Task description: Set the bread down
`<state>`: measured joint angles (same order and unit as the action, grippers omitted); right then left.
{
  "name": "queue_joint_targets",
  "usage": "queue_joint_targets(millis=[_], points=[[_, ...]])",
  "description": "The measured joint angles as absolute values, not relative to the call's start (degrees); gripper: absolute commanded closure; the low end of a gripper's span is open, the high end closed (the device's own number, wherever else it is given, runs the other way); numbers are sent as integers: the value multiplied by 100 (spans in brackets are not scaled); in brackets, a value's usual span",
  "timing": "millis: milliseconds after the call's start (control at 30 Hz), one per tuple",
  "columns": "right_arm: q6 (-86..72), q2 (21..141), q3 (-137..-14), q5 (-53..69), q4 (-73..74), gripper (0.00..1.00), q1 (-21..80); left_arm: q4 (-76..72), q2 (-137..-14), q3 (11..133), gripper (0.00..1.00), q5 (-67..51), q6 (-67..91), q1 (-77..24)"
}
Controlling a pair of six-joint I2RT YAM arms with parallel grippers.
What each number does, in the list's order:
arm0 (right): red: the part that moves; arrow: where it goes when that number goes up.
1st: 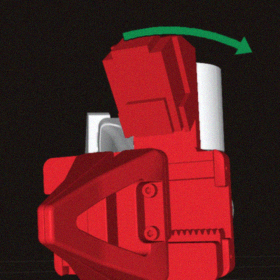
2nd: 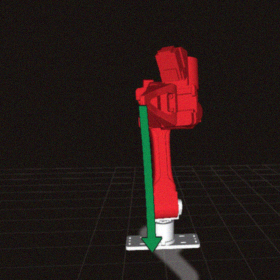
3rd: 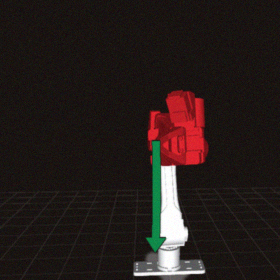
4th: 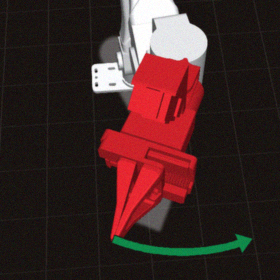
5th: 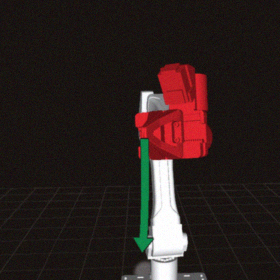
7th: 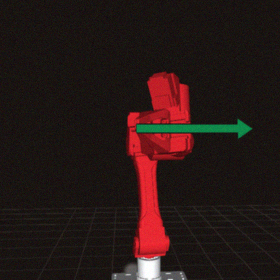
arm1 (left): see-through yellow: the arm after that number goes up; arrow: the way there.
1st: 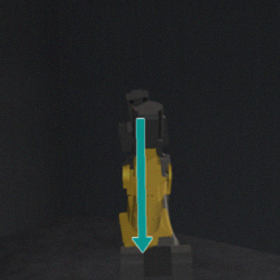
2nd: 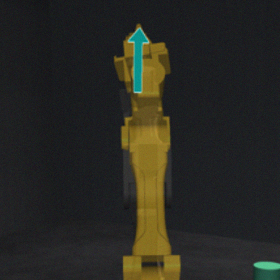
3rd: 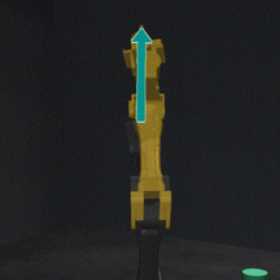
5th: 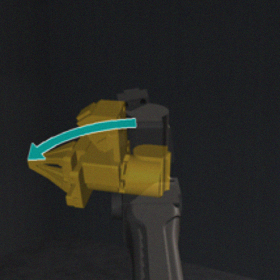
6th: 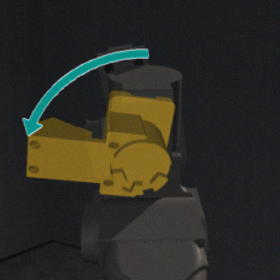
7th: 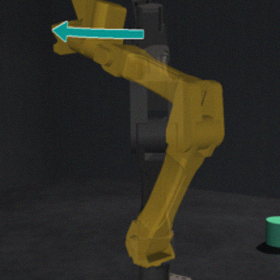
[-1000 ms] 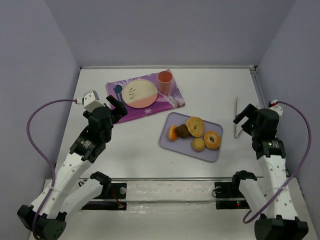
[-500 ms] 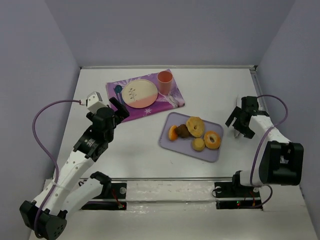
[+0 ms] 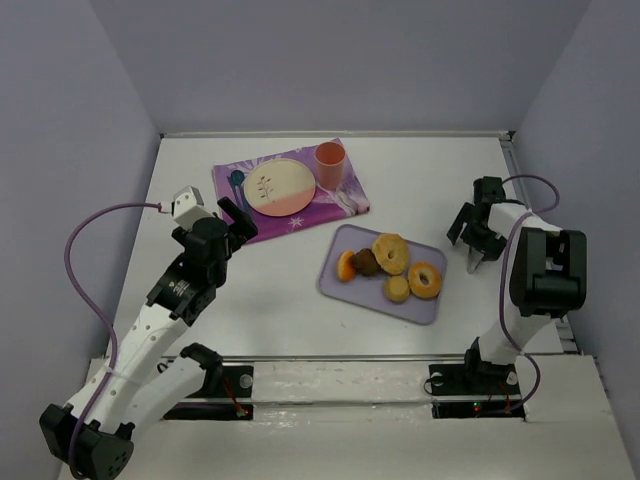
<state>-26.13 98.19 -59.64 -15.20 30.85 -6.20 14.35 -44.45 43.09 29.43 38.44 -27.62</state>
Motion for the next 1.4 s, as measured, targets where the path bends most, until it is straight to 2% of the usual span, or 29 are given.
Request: queue_joint_targets(millis=[233,433,467,500,633,733,767,933,1133,1400], points=[[-2528,10392,-6530,-1452,2661,0,-781,1437,-4412,4309,1,3024,3844,-2762],[-2443,10541,-6657,-1426,2453,7,-1050,1437,-4353,4309,1,3055,3846,-2762],[-2412,10549,-6661,-1435,2405,16,-1074,1437,-4348,4309,1,3055,3846,-2762],[-2381,10551,-6661,-1435,2377,29,-1081,1437,-4346,4309,1,3055,3846,-2762],[-2206,10556,-6646,-1422,2217,51,-1085,1437,-4329,4309,1,3046,3846,-2762],[-2023,10484,-6517,-1367,2027,65,-1087,1439,-4300,4309,1,3039,3844,-2762],[-1999,10427,-6449,-1352,1988,67,-1087,1439,-4289,4309,1,3035,3844,-2762],[-1817,9640,-6053,-947,1964,70,-1092,1439,-4132,4309,1,2917,3846,-2762],[-1769,8128,-5892,-244,2110,70,-1092,1439,-3898,4309,1,2818,3848,-2762],[-1802,6462,-5236,1135,2823,64,-1092,1439,-3763,4309,1,2729,3852,-2762]])
